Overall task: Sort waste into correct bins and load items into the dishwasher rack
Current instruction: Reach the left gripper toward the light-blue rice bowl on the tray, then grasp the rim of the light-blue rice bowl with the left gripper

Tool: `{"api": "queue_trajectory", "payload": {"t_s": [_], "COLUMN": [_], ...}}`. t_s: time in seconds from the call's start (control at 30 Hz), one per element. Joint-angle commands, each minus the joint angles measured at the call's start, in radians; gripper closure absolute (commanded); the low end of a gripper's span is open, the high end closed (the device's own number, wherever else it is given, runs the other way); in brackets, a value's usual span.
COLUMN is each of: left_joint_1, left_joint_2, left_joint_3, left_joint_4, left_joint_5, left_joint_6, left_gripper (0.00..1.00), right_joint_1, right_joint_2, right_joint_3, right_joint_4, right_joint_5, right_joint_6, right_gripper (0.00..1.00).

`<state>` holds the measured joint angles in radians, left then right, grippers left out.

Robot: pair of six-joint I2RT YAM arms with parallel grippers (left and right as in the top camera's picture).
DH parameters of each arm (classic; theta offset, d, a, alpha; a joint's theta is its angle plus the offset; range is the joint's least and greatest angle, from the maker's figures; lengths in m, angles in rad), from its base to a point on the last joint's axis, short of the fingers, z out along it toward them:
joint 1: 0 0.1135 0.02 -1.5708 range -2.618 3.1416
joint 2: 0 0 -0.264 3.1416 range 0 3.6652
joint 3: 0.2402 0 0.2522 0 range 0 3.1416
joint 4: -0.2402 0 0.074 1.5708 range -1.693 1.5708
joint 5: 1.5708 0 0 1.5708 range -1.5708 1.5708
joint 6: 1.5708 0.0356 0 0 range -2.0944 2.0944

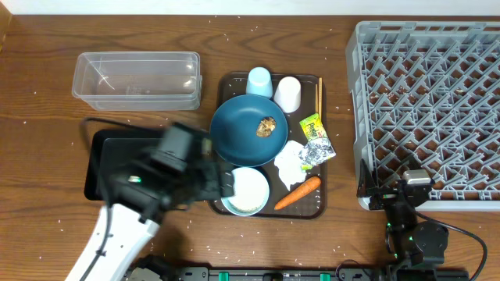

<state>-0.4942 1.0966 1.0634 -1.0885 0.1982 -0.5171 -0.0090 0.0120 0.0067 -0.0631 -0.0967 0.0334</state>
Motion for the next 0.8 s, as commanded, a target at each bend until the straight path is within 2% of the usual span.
{"api": "queue_trajectory", "payload": {"t_s": [0.0,0.13,0.27,0.5,0.77], "left_joint_1": [-0.167,-0.358,-0.443,-0.454,-0.455], "left_joint_2": [0.021,0.080,0.148,0.286,0.471], "left_joint_3": [0.021,0.021,0.021,0.021,0.021], "left_joint_4": [0.027,0.135,0.252,0.314,0.389], "left_joint_5": [-0.171,-0.256,-0.256,-0.316,-0.315], "left_joint_6": [-0.198,-0.267,-0.266,-0.267,-0.267], "left_gripper": [0.02,0.02,0.02,0.02,0.01], "right_joint_1": [-0.012,-0.012,-0.012,-0.012,-0.012], "right_joint_2": [-0.005,-0.005,-0.005,-0.005,-0.005], "right_joint_3": [-0.001,-0.001,-0.001,-0.001,-0.001], "right_joint_4": [-0.005,-0.005,-0.004,-0.005,-0.005], "right_joint_5": [0.003,0.003,0.003,0.003,0.003], "right_joint_6": [0.003,0.003,0.003,0.003,0.003], "right_gripper": [0.01,0.01,0.01,0.01,0.01]}}
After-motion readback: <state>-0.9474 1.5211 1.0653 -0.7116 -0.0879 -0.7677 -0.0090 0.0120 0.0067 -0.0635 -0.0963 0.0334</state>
